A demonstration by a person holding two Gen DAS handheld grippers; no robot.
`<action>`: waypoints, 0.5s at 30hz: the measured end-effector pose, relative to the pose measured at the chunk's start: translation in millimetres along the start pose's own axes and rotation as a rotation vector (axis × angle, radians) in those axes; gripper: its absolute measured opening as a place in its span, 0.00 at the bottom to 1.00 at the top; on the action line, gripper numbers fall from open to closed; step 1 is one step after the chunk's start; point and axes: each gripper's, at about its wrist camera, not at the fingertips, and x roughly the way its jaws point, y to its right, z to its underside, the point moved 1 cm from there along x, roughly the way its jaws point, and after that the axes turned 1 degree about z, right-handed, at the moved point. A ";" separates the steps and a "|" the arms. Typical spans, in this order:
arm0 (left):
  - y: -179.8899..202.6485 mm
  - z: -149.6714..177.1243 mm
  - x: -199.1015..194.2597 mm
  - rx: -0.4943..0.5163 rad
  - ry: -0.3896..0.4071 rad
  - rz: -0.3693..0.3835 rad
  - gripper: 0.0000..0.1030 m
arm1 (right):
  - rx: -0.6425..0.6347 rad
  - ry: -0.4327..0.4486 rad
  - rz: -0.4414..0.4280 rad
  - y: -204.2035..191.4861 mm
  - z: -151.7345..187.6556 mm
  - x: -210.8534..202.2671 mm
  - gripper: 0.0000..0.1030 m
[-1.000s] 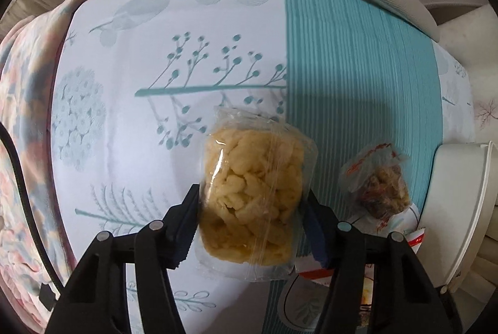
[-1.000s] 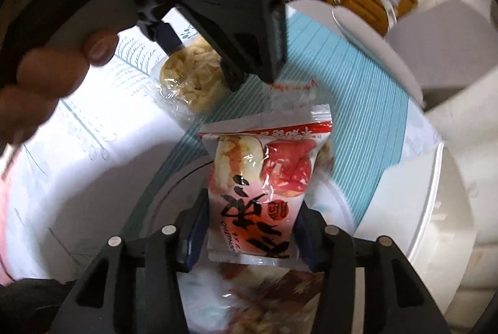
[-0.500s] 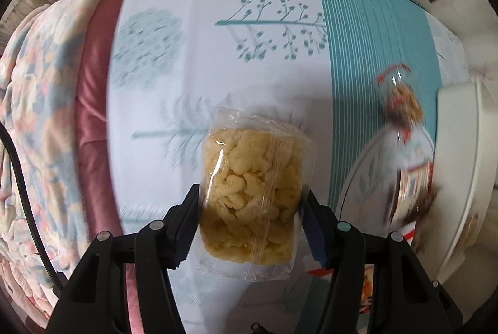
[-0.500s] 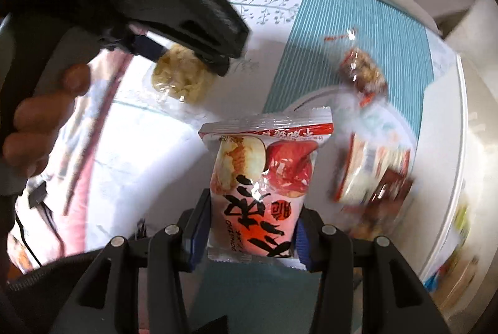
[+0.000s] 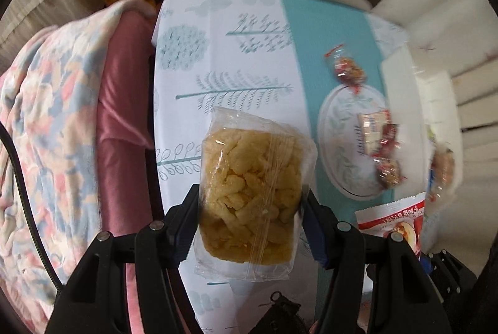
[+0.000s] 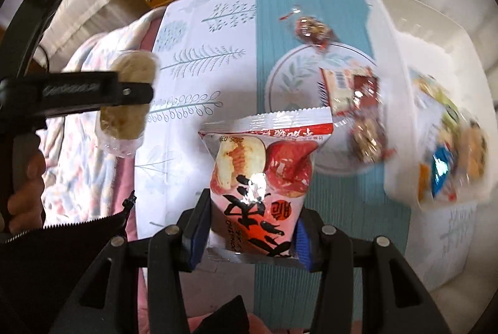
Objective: Organize snacks
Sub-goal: 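Carry both bags over the white tray and open both grippers to drop them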
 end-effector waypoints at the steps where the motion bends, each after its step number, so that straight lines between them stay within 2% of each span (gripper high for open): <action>1: 3.1 5.3 -8.1 0.013 0.023 0.016 0.58 | 0.016 0.012 -0.005 3.1 6.3 -6.2 0.46; 8: 29.0 35.8 -45.6 0.049 0.119 0.149 0.58 | 0.101 0.069 -0.007 24.5 32.5 -30.1 0.46; 15: 67.3 59.5 -53.5 0.049 0.109 0.228 0.58 | 0.170 0.124 -0.028 57.9 51.9 -49.1 0.46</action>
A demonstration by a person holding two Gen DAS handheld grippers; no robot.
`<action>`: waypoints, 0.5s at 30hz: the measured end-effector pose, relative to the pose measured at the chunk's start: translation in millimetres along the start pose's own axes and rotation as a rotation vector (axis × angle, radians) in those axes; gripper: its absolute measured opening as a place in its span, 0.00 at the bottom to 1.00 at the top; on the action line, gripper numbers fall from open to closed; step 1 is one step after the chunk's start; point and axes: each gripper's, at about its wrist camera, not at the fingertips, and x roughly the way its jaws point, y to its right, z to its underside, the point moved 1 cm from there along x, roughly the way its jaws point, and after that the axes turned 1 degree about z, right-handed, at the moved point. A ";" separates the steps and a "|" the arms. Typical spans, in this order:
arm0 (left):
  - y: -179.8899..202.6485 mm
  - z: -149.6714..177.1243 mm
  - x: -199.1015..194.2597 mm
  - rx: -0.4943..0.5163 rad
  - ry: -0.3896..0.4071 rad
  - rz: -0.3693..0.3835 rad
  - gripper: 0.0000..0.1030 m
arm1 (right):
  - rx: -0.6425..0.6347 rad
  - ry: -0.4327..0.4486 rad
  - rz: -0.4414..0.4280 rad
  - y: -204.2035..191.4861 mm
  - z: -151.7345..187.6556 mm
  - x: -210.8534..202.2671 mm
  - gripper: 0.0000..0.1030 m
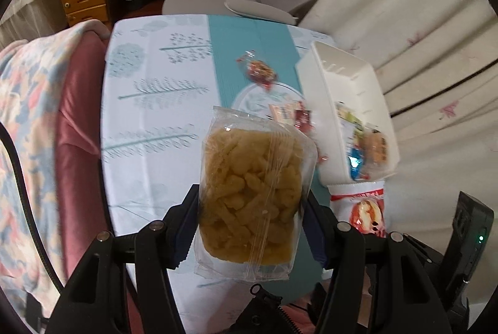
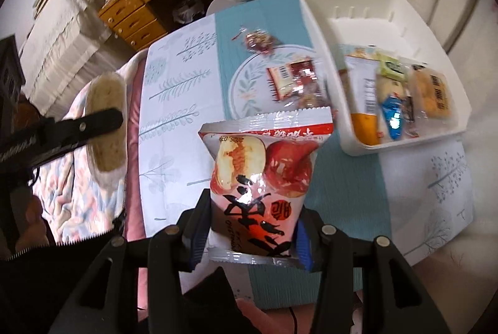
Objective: Organize snacks
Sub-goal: 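Carry both bags over the white tray and open both grippers to drop them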
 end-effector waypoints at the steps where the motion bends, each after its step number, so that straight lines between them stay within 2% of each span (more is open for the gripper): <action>1: 6.8 3.2 0.9 0.001 0.002 0.009 0.58 | 0.009 0.007 -0.006 6.3 1.7 -4.1 0.46; 8: 67.4 19.1 15.2 0.049 0.012 0.013 0.58 | 0.041 0.041 -0.035 54.1 0.8 -20.5 0.46; 15: 136.3 23.9 42.5 0.077 0.004 -0.004 0.58 | 0.035 0.049 -0.072 107.5 -15.9 -32.4 0.46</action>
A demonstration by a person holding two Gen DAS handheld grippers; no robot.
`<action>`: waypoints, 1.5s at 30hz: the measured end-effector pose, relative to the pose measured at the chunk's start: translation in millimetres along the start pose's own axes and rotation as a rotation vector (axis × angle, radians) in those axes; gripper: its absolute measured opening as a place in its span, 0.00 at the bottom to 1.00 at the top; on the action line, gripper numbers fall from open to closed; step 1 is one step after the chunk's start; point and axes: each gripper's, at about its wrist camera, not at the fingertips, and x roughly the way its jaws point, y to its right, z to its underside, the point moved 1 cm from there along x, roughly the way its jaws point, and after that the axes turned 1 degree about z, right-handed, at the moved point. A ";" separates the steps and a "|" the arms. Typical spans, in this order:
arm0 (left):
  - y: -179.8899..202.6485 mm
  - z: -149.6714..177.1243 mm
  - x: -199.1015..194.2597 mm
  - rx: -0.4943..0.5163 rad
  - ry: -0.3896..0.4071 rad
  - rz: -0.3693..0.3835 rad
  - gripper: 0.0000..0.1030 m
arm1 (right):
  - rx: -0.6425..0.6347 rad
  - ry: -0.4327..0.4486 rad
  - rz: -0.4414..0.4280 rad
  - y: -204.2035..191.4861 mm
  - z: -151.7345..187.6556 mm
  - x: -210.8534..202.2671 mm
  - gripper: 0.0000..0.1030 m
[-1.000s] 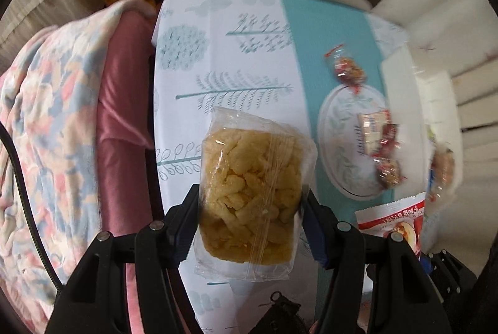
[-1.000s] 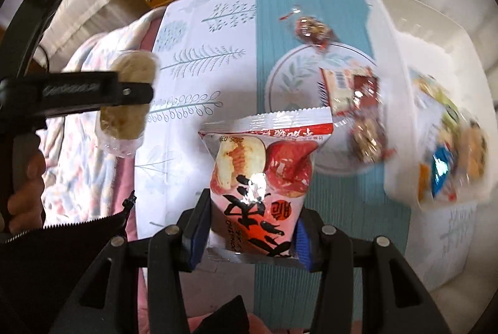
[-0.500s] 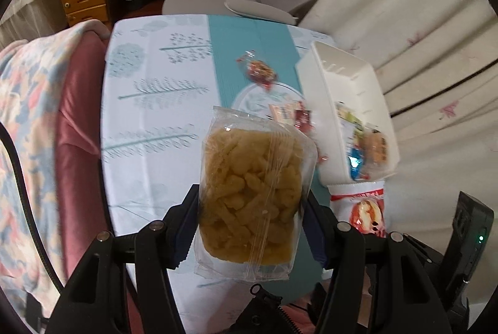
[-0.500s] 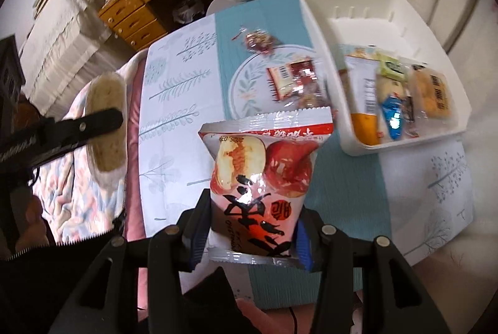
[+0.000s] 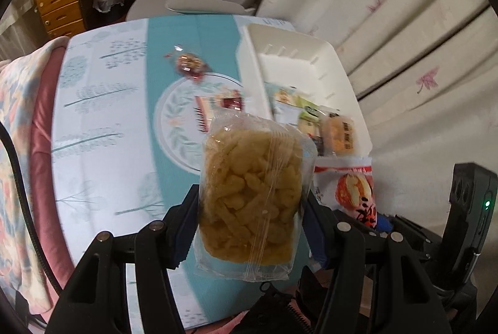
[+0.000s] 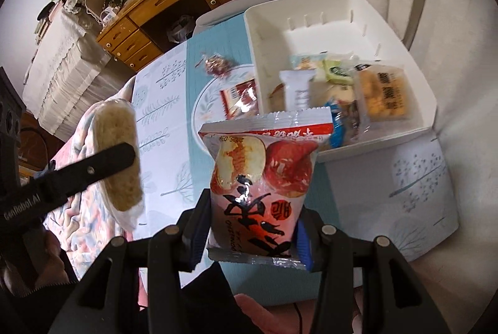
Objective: Organize snacks
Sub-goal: 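Carry both bags over the white tray and open both grippers to drop them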
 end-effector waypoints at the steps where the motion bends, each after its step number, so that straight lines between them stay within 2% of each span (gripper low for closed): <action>1: 8.6 -0.8 5.1 0.000 -0.002 -0.002 0.58 | -0.004 -0.001 -0.003 5.8 -2.9 -1.3 0.46; 12: 75.7 -24.7 58.7 -0.025 0.014 -0.023 0.58 | -0.079 0.027 -0.018 78.0 -43.9 -10.0 0.46; 21: 109.2 -63.8 95.3 0.008 0.085 -0.047 0.58 | -0.131 0.126 -0.017 113.3 -93.0 1.3 0.46; 29: 112.3 -107.0 120.7 0.005 0.179 -0.065 0.58 | -0.172 0.231 -0.057 122.4 -131.0 25.5 0.46; 32: 110.3 -120.8 127.9 0.004 0.214 -0.077 0.58 | -0.158 0.250 -0.079 125.8 -140.3 34.9 0.46; 37: 104.9 -133.2 136.7 -0.003 0.230 -0.098 0.58 | -0.131 0.270 -0.087 131.8 -152.1 44.6 0.47; 38: 104.2 -134.6 138.2 -0.004 0.227 -0.099 0.60 | -0.127 0.271 -0.079 133.4 -153.1 45.5 0.49; 39: 103.7 -136.2 140.4 -0.003 0.216 -0.102 0.69 | -0.123 0.267 -0.065 134.6 -154.2 47.0 0.59; 41: 103.2 -133.6 137.6 -0.001 0.223 -0.102 0.78 | -0.111 0.261 -0.068 136.1 -154.5 48.5 0.73; 45: 100.3 -129.6 126.5 -0.018 0.261 -0.095 0.86 | -0.092 0.250 -0.079 138.7 -154.2 49.3 0.74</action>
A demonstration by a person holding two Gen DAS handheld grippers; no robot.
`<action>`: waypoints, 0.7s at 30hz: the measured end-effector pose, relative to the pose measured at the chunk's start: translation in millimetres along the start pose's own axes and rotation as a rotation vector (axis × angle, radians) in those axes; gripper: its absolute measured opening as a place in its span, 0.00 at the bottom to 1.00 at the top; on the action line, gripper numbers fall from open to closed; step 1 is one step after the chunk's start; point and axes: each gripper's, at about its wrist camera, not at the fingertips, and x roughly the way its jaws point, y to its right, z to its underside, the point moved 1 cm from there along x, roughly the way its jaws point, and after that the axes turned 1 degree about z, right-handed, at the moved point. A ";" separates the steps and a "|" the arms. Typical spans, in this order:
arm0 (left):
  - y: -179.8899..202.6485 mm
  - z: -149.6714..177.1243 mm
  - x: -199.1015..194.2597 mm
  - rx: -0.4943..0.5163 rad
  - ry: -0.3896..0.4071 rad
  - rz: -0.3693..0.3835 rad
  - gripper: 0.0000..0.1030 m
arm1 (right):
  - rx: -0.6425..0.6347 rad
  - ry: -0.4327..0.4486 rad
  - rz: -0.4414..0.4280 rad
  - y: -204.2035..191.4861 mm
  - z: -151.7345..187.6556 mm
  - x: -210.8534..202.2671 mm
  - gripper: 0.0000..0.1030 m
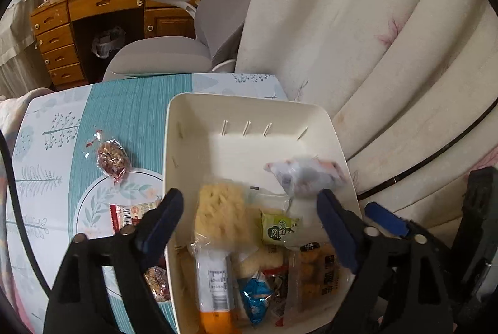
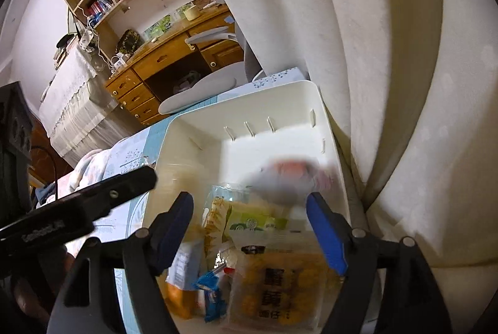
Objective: Organize snacks
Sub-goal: 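Carry both bags over the white tray and open both grippers to drop them, then withdraw both tools from the tray toward the snacks on the plate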
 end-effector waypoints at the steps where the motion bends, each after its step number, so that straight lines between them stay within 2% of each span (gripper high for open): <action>1: -0.8 1.0 -2.1 -0.006 0.001 -0.007 0.86 | 0.006 -0.007 -0.001 -0.4 1.3 0.5 0.74; 8: -26.2 11.3 -15.8 -0.065 -0.039 -0.080 0.86 | 0.072 -0.028 -0.032 -11.2 12.7 -5.9 0.74; 16: -59.7 33.3 -56.4 -0.030 -0.046 -0.124 0.86 | 0.164 -0.026 -0.040 -36.9 33.7 -19.2 0.74; 21: -86.4 40.2 -83.5 0.022 -0.073 -0.131 0.86 | 0.225 -0.014 -0.007 -63.5 52.0 -28.2 0.74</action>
